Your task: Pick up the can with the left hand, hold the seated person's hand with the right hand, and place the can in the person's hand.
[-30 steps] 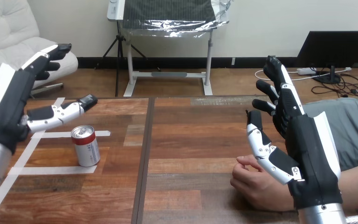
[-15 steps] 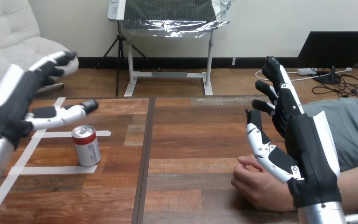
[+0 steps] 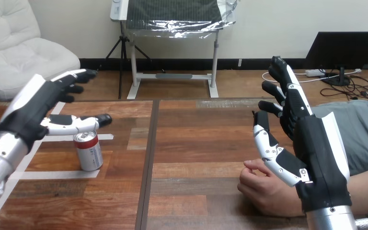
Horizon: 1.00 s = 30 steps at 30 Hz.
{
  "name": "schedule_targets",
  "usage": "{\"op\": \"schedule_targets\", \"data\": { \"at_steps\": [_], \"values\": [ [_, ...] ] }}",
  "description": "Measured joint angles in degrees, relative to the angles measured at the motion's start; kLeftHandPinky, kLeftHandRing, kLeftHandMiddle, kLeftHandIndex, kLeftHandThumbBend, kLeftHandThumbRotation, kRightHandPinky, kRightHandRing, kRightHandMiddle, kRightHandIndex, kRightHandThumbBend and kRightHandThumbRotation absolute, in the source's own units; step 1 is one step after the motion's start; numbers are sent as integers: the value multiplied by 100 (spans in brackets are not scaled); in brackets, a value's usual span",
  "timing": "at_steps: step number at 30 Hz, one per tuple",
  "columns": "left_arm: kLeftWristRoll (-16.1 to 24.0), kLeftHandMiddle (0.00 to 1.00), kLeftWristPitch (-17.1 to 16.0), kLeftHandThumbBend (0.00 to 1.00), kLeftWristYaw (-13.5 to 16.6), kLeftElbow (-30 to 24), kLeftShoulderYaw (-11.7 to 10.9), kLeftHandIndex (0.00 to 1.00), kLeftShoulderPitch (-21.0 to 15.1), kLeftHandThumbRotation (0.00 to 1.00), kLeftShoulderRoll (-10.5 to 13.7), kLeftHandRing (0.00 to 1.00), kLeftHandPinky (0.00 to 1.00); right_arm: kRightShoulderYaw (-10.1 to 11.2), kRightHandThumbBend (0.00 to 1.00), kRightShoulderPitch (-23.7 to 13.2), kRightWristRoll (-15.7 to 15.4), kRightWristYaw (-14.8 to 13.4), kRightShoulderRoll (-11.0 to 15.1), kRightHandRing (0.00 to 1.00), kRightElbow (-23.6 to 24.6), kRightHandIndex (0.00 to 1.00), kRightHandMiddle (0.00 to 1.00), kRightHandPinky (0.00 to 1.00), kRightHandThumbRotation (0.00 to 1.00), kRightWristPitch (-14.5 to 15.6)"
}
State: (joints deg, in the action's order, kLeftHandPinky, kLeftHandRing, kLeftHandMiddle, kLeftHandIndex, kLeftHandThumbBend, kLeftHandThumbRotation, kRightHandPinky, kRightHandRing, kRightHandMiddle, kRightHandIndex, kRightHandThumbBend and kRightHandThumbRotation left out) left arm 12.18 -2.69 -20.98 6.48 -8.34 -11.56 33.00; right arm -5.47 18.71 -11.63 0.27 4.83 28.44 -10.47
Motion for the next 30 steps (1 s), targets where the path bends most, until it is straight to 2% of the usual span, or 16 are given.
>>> {"op": "schedule_targets", "data": {
  "at_steps": [8,18,30],
  "values": [
    [51,90,20,77,-65,452,159,86,-304,22,31,87,82,22,2,0,9,11,2,91,0,95,96,81,0,0],
    [215,91,-131,79,-88,1108,396,87,-689,25,128,88,83,106,2,-6,54,53,6,91,0,95,96,80,0,-2],
    [467,92,-161,79,-98,1624,700,88,-1016,28,208,90,84,142,3,-7,72,126,6,91,0,95,97,80,0,0]
  ]
}}
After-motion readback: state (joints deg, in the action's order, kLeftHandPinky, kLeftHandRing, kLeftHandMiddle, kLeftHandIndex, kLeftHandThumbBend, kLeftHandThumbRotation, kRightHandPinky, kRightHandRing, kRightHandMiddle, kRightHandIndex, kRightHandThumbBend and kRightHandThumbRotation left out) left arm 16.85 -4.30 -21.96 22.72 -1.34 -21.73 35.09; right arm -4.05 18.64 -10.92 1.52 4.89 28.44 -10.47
